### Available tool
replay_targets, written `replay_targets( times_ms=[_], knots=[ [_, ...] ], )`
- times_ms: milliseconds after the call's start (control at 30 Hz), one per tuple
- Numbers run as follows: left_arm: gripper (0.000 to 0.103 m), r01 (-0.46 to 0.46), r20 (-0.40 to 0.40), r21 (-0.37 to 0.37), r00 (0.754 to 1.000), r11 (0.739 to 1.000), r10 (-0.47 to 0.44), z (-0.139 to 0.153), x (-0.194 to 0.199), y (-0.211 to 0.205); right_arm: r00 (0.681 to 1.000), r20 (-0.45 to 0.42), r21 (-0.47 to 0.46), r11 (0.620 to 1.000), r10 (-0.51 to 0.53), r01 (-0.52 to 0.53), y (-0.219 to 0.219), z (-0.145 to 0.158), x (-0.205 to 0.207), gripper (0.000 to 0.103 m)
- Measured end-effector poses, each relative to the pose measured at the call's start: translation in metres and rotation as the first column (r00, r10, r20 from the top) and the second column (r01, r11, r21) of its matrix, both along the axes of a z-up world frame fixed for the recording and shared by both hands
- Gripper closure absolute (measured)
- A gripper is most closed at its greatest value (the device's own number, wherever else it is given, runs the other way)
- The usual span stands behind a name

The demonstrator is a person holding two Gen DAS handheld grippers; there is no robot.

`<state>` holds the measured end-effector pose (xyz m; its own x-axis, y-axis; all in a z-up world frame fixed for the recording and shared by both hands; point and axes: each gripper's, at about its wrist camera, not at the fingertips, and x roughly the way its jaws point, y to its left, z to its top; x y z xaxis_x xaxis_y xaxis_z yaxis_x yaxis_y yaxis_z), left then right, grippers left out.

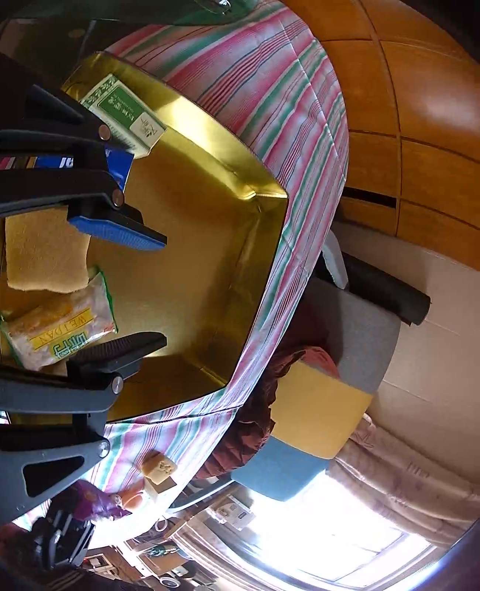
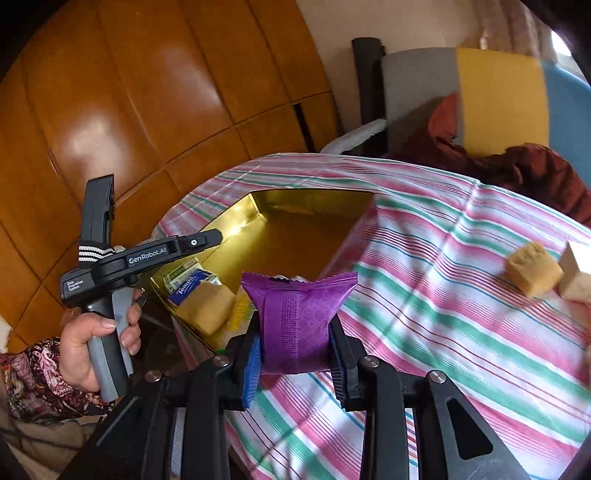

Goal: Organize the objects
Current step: 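Lower the purple packet into the gold tray and open the right tool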

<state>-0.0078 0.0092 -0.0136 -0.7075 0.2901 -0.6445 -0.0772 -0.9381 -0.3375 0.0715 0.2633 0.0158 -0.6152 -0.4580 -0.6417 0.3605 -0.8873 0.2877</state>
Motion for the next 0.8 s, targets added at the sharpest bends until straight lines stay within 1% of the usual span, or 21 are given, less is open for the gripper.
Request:
replay_targets(
  times_ms=[200, 333, 467, 667, 700, 800],
  knots=[
    [0.056, -0.037, 0.007, 0.026, 0.999, 0.999, 0.037, 0.004, -0.004, -0.014, 0.997, 0.017, 0.091, 0.993, 0.069, -0.070, -0.059, -0.002, -0.025, 0.071],
    [0.056, -0.058, 0.019, 0.043, 0.998, 0.997, 0.057, 0.003, -0.005, -0.021, 0.997, 0.041, 0.117, 0.991, 0.066, -0.070, -0.080, -0.008, -0.049, 0.071],
    [0.056, -0.069, 0.027, 0.056, 0.997, 0.996, 0.067, 0.002, -0.006, -0.025, 0.996, 0.079, 0.113, 0.992, 0.049, -0.058, -0.089, -0.018, -0.074, 0.071],
    [0.056, -0.061, 0.045, 0.062, 0.997, 0.996, 0.058, -0.002, -0.007, -0.022, 0.994, 0.107, 0.169, 0.985, 0.008, -0.026, -0.094, -0.031, -0.096, 0.068],
    [0.056, -0.060, 0.045, 0.062, 0.997, 0.996, 0.057, -0.002, -0.006, -0.022, 0.994, 0.110, 0.174, 0.985, -0.001, -0.018, -0.094, -0.033, -0.099, 0.067],
    [0.056, -0.057, 0.045, 0.063, 0.998, 0.996, 0.055, -0.003, -0.004, -0.020, 0.992, 0.124, 0.175, 0.984, -0.032, 0.010, -0.090, -0.038, -0.105, 0.058]
  ],
)
